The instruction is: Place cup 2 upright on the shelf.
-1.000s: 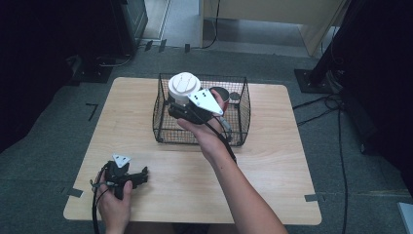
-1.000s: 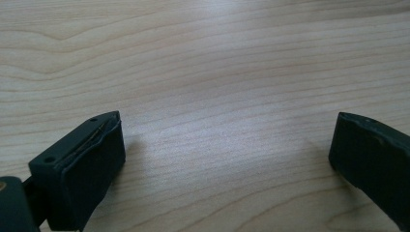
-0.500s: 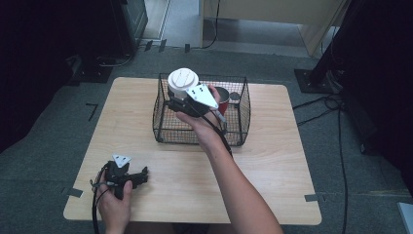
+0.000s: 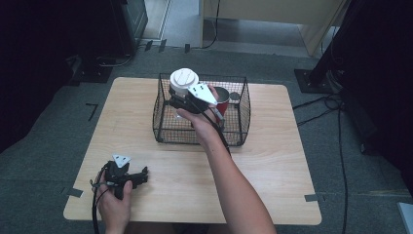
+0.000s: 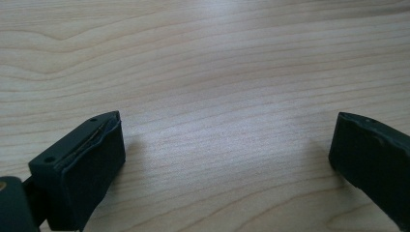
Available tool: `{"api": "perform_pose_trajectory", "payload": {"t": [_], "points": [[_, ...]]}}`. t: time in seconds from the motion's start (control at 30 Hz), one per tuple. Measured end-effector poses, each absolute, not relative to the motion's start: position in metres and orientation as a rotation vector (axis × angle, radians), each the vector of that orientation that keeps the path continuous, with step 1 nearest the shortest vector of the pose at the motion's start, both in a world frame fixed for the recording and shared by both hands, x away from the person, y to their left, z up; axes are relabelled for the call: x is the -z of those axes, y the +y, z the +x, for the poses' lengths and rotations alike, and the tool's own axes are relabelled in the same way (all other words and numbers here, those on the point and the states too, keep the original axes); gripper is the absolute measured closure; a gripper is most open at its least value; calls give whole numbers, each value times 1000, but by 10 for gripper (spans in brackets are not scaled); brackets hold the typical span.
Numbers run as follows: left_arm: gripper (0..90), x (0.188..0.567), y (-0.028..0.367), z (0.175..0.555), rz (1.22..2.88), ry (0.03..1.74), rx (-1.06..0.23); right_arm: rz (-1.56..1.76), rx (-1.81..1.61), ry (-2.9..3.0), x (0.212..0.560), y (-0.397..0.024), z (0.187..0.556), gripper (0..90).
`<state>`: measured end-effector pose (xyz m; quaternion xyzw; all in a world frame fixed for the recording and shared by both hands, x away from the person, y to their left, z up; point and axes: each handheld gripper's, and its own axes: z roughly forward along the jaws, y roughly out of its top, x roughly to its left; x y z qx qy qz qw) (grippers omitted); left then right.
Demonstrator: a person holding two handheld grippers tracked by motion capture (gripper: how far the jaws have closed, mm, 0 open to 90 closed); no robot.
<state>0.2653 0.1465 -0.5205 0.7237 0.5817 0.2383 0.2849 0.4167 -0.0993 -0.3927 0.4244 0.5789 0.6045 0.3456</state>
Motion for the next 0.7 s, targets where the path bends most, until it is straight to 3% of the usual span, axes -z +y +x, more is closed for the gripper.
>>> {"api": "perform_pose_trajectory", "payload": {"t": [0.7], "points": [[1,520,147,265,1938,1555,-636,1118,-1485,1597,423,-88,450,161]]}}
